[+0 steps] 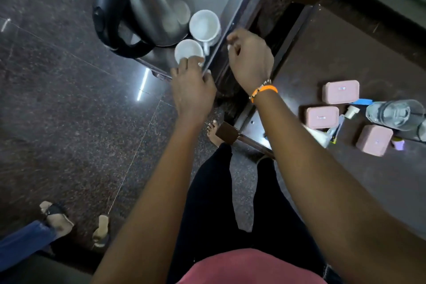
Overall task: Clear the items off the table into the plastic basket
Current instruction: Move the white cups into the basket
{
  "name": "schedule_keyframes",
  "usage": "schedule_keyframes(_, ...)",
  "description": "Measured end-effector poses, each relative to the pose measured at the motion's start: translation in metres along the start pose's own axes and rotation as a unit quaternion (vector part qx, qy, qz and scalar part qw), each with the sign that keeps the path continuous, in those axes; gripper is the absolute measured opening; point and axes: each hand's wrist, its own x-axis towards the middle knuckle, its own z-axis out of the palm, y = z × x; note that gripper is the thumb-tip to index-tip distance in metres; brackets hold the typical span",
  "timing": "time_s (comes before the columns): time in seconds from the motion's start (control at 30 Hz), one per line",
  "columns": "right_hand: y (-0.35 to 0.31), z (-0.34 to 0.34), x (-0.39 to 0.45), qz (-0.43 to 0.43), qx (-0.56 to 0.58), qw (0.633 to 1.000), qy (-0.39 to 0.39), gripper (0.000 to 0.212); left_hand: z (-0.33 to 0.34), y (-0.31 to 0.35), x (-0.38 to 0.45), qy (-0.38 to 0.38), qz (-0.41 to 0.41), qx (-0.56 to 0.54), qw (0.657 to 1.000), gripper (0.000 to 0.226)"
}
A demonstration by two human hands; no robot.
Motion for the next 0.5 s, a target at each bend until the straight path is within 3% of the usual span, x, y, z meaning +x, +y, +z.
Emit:
schedule_keyframes(0.13, 0.068, -0.021, -0.050, 0.082, 0.060, 0.995, -0.014, 0.016, 0.032, 0.027, -0.046, -0.100, 0.025, -0.086, 0.991, 0.022)
schedule_keyframes(0.3, 0.182, -0.048, -0.113, 0.212, 0.078, 0.974, 0.006, 0.017, 0.092, 0.068, -0.102, -0.228, 0.039, -0.074, 0.970, 0.022)
schedule_keyframes(0.5, 0.294, -0.073, -0.160, 0.339, 0.114, 0.934, 0.008, 0.018, 0.164, 0.108, -0.145, -0.305, 0.038, -0.019, 0.951, 0.023)
